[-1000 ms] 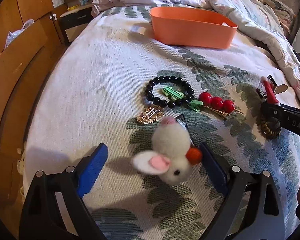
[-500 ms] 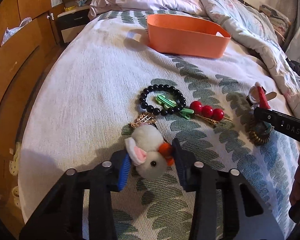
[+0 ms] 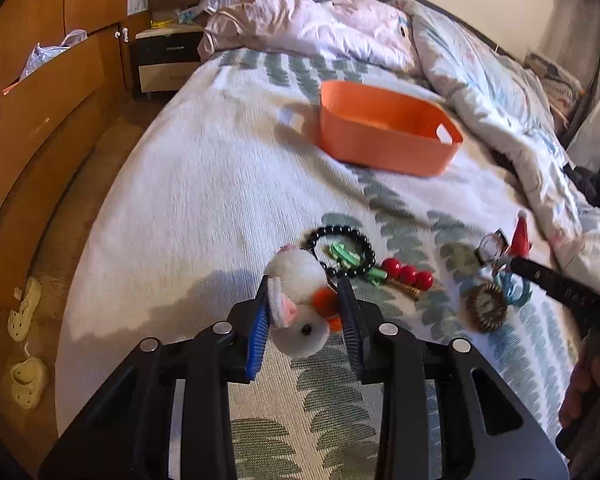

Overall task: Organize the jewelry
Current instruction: 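Close left tool on the bunny keychain while right tool grasps the red-hat gnome, then lift the bunny keychain with left tool while right tool carries the gnome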

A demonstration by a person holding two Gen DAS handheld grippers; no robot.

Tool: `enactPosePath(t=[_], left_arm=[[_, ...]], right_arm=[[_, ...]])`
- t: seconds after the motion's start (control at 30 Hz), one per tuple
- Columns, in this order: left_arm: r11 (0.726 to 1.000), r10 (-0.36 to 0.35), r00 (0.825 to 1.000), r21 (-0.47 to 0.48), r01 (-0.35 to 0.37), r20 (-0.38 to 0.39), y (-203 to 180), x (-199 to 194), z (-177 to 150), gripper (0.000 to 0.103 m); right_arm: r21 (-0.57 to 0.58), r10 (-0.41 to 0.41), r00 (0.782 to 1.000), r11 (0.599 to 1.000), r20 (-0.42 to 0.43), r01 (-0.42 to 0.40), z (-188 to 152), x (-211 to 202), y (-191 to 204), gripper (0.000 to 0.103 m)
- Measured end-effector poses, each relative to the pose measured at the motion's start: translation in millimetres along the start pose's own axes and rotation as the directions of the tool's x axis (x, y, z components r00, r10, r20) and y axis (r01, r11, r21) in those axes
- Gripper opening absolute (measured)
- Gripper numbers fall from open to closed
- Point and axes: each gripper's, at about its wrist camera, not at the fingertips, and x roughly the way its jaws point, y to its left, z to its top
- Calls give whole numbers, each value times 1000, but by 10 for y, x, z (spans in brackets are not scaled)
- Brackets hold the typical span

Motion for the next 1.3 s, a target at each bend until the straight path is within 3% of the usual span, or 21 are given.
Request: enactPosePath(t=[0.33, 0.53, 1.3], left_arm=[[1000, -25, 999, 13, 25, 32, -97, -144, 30, 33], [999, -33, 998, 17, 32, 48, -116, -225, 33, 33], [999, -14, 997, 45, 10, 74, -191, -314, -35, 33]], right_arm=[[41, 37, 999, 998, 22, -38, 26, -175, -89, 27], [61, 69, 995, 995, 77, -74, 79, -463, -123, 27], [36, 38, 992, 998, 124, -43, -103, -898, -264, 27]])
